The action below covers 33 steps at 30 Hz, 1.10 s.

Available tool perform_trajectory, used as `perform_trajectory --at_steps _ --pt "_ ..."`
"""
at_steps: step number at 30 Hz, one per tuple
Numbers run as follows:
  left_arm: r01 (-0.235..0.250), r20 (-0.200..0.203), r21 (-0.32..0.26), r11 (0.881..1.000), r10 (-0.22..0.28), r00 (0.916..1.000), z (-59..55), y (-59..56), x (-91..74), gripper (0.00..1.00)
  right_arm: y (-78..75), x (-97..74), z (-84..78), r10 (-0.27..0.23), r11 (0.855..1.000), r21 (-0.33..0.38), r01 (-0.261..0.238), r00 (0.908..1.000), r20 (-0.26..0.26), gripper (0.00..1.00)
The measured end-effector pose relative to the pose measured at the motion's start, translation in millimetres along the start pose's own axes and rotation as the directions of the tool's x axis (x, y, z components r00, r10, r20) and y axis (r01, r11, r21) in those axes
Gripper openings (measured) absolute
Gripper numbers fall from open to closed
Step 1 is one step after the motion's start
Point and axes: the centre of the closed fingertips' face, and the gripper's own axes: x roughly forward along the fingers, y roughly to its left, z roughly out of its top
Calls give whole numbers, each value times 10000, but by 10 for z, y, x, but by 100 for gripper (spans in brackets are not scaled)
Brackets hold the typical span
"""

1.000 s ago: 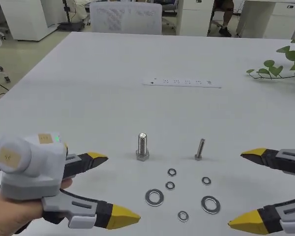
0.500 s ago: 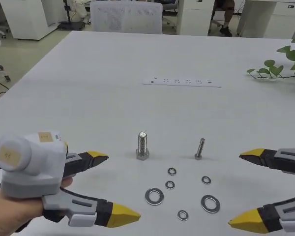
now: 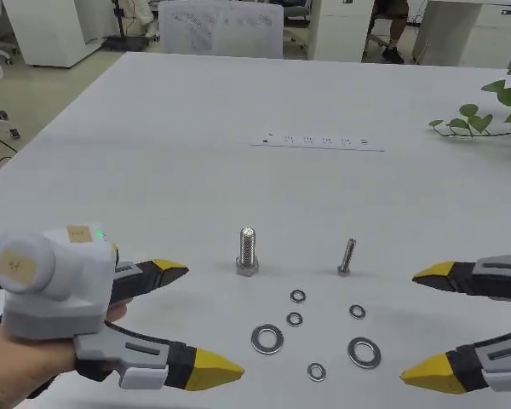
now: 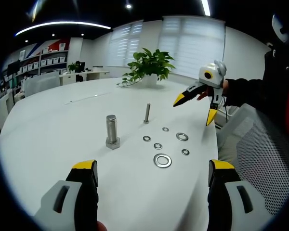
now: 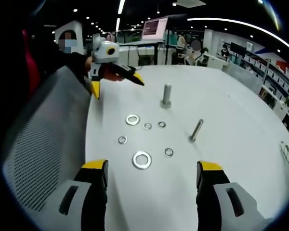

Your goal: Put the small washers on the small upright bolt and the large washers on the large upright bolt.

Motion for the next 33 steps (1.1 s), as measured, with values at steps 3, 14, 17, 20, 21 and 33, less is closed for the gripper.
perform_trajectory --at_steps 3,14,17,20,21,33 --pt "-12 15 -1 10000 12 10000 3 1 -1 96 7 1 -2 62 9999 -79 -63 9999 -133 73" --pt "-43 50 -18 10000 43 10000 11 3 -10 96 29 53 32 447 9972 -562 -495 9955 -836 64" --pt "-36 67 -10 10000 36 10000 18 2 -8 96 26 58 39 516 9960 -677 -585 9937 -991 62" --pt "-38 78 -6 10000 38 10000 22 3 -4 96 28 70 35 618 9944 -777 -715 9907 -1213 61" --pt "-35 83 -10 10000 35 10000 24 3 -4 96 32 73 33 655 9938 -807 -763 9895 -1290 60" --pt "-57 137 -18 10000 57 9999 39 9 -5 96 53 131 43 916 9846 -1288 -1182 9764 -1956 54"
